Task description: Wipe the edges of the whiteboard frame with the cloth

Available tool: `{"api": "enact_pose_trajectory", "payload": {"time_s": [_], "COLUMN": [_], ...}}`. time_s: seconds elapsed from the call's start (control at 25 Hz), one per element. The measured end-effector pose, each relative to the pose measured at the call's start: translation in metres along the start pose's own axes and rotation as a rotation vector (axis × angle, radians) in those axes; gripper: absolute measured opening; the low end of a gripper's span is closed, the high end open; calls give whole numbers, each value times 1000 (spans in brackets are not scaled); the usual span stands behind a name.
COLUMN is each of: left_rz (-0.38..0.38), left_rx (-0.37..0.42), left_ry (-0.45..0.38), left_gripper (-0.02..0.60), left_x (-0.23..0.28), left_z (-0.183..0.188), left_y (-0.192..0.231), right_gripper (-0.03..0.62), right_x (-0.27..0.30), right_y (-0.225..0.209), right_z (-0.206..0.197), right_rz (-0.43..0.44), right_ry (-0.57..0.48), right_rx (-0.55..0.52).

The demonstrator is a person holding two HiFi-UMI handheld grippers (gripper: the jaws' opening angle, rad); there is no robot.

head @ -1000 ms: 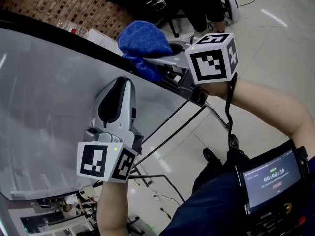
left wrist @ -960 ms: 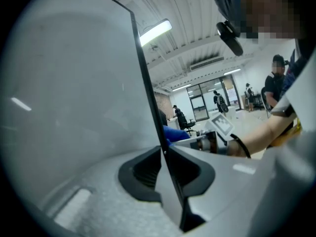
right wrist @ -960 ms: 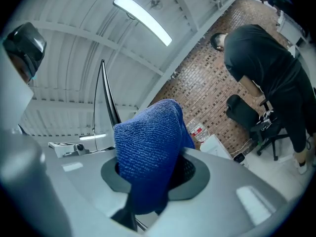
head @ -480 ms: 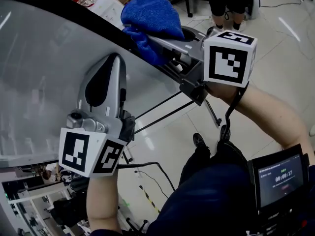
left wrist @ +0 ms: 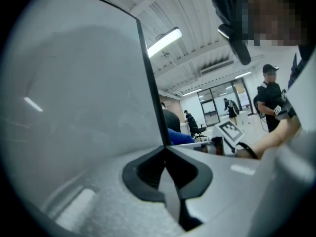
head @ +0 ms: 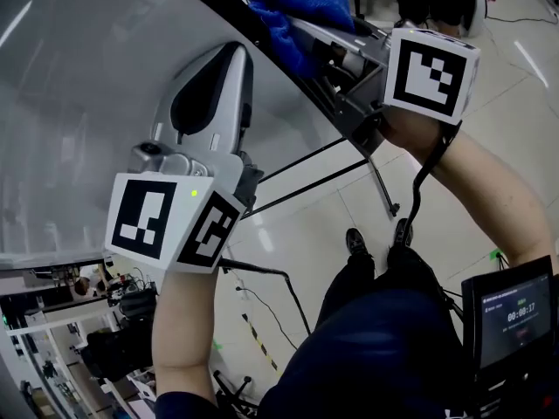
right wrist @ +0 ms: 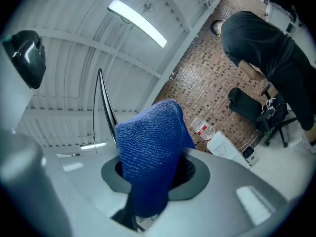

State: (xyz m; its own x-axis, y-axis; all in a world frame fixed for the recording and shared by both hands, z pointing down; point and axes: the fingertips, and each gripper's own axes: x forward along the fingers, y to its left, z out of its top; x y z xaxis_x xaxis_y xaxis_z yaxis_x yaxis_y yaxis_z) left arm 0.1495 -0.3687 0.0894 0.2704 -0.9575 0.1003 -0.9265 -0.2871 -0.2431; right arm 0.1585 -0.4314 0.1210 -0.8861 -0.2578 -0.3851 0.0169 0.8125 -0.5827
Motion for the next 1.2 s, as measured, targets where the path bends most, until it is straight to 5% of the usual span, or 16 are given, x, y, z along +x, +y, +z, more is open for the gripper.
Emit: {"api": "enact_pose_trajectory", "payload": {"time_s": [0.28, 0.6, 0.84, 1.2], "left_rz": [38, 33, 22, -51], "left_rx": [1, 76, -32, -141], "left_ry": [-21, -54, 13, 136], "left_gripper": [6, 36, 64, 67], "left_x": [23, -6, 12, 18], "left_z": [13, 6, -27, -104], "left_y": [22, -7, 7, -32], "right_gripper": [118, 126, 137, 137], "right_x": [25, 0, -10, -42], "right_y": [-16, 1, -20, -80], "right_z": [23, 1, 2, -31], "right_rz": [-5, -1, -46, -167], "right_ry": [-4, 50, 103, 107], "right_rx": [21, -40, -217, -136]}}
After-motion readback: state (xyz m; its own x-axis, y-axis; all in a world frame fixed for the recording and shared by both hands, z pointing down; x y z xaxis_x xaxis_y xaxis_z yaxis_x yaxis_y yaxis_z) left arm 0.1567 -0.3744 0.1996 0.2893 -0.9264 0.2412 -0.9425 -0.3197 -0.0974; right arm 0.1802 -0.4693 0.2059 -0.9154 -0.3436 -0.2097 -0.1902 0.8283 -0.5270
